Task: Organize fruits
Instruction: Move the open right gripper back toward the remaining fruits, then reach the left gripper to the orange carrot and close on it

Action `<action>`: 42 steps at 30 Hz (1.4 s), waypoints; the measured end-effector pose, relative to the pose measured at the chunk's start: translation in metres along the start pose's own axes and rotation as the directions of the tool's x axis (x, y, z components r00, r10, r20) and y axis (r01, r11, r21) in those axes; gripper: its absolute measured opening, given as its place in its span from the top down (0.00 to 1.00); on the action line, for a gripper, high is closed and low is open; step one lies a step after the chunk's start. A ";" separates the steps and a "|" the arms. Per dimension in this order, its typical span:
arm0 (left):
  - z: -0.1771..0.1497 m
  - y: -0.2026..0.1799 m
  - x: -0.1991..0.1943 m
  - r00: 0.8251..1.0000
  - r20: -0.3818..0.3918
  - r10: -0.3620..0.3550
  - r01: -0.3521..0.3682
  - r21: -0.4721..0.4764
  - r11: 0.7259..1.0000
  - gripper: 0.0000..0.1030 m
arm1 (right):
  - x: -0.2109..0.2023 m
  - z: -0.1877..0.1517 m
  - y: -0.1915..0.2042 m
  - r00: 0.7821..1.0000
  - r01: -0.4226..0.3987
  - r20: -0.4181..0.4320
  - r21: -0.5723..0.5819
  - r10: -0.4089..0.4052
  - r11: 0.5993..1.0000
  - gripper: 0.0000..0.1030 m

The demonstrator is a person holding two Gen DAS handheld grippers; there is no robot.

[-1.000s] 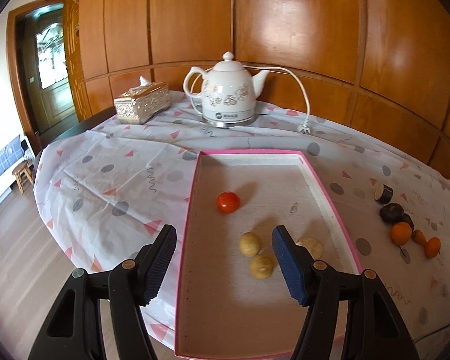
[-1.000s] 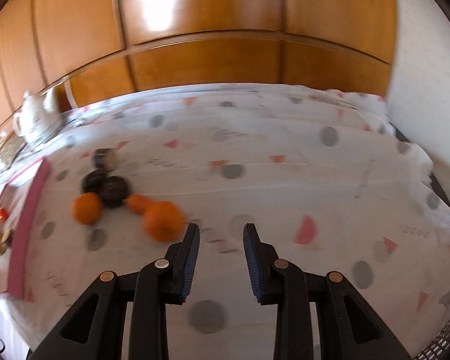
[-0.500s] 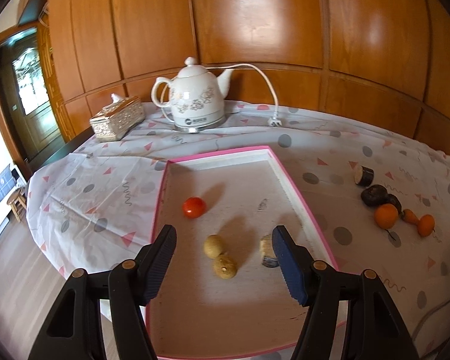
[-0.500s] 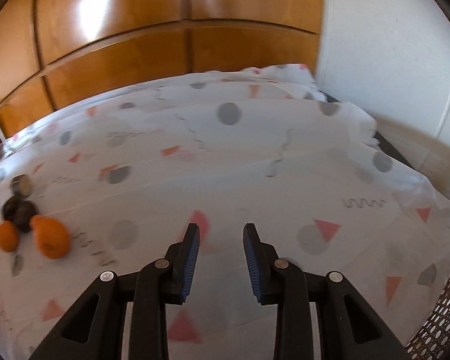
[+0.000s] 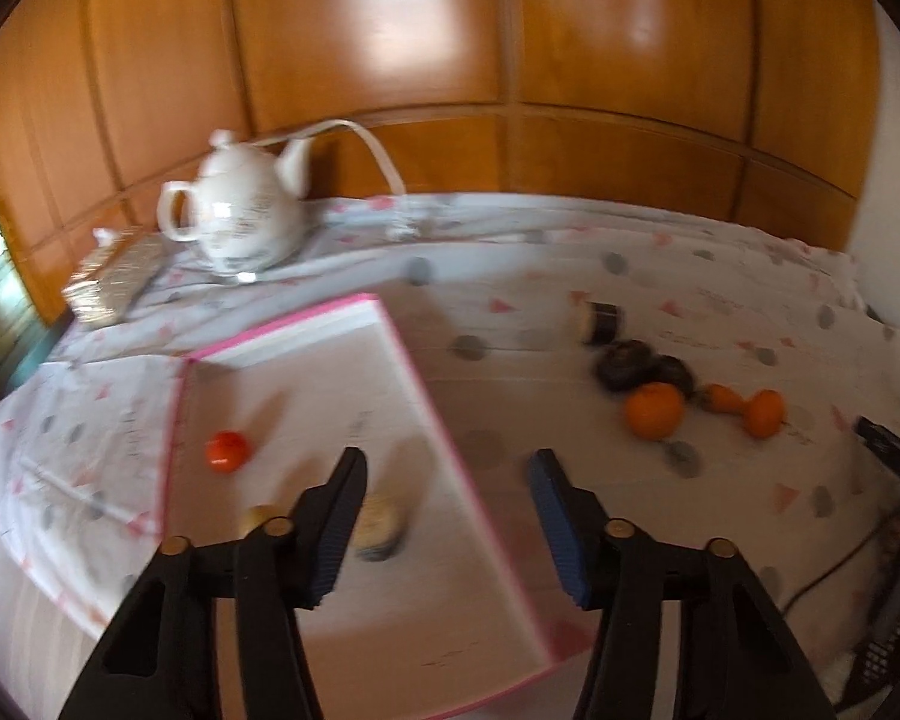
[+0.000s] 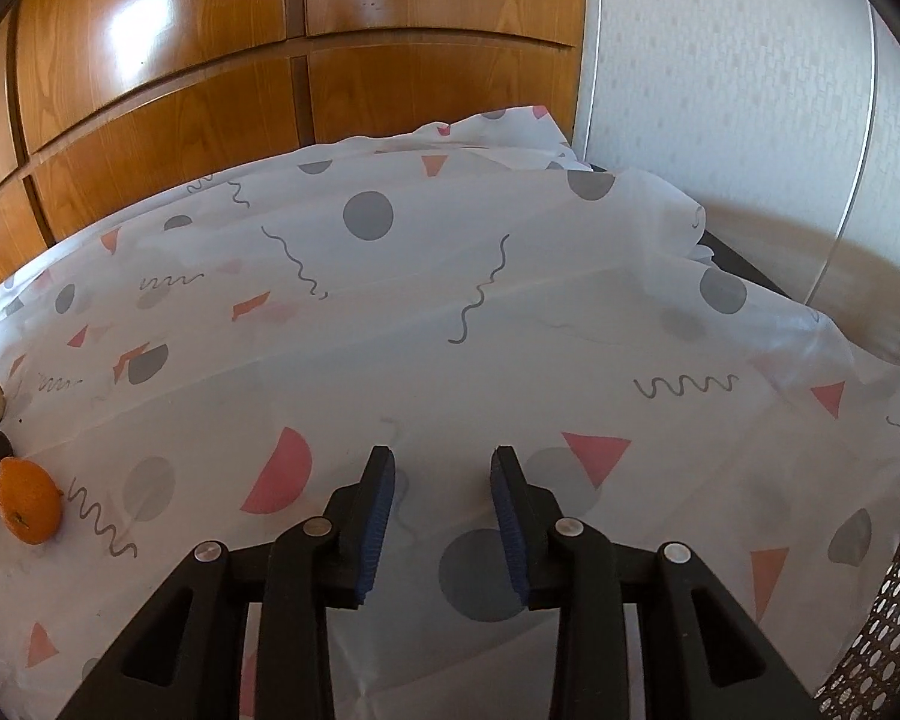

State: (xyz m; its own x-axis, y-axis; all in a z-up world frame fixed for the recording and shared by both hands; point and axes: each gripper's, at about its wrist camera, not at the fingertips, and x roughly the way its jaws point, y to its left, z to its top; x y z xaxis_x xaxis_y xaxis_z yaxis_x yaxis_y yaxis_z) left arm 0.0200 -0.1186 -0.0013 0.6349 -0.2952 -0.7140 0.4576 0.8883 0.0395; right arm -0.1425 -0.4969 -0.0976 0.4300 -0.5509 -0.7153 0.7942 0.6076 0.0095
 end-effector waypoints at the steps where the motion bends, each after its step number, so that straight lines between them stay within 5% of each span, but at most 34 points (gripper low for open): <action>1: 0.002 -0.005 0.004 1.000 -0.015 -0.023 0.023 0.008 1.000 0.54 | 0.000 0.000 0.000 1.000 -0.003 0.001 0.001 0.003 1.000 0.66; 8: 0.010 -0.045 0.031 0.978 -0.123 -0.169 0.175 0.043 0.984 0.74 | 0.001 -0.001 -0.001 1.000 -0.019 0.008 0.006 0.019 1.000 0.63; 15: 0.025 -0.084 0.060 0.907 -0.236 -0.349 0.349 -0.043 0.936 0.78 | 0.001 -0.001 0.000 1.000 -0.027 0.014 0.006 0.027 1.000 0.60; 20: 0.039 -0.130 0.065 0.935 -0.211 -0.286 0.329 0.214 0.920 0.78 | 0.001 -0.002 0.000 0.999 -0.037 0.015 0.010 0.036 0.999 0.58; 23: 0.045 -0.151 0.071 0.937 -0.214 -0.277 0.341 0.372 0.863 0.77 | 0.001 -0.002 -0.001 0.999 -0.045 0.017 0.011 0.045 0.999 0.57; 27: 0.046 -0.176 0.083 0.937 -0.240 -0.254 0.348 0.577 0.739 0.71 | 0.001 -0.001 0.000 0.998 -0.054 0.017 0.011 0.054 0.998 0.54; 37: 0.033 -0.208 0.117 0.921 -0.335 -0.200 0.390 0.780 0.489 0.62 | 0.003 -0.001 0.000 0.998 -0.069 0.015 0.009 0.068 0.998 0.50; 39: 0.031 -0.213 0.124 0.923 -0.333 -0.191 0.384 0.805 0.452 0.58 | 0.003 -0.001 0.000 0.998 -0.069 0.015 0.009 0.069 0.998 0.50; 42: 0.041 -0.215 0.132 0.910 -0.353 -0.216 0.414 0.783 0.465 0.56 | 0.003 -0.001 0.000 0.998 -0.068 0.016 0.010 0.068 0.998 0.49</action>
State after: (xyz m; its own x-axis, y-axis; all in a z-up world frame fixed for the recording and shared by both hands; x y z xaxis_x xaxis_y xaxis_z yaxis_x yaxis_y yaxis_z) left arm 0.0313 -0.3629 -0.0750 0.2594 -0.3370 -0.9050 0.9626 0.0151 0.2703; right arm -0.1422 -0.4980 -0.1003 0.4897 -0.5172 -0.7019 0.7672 0.6381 0.0651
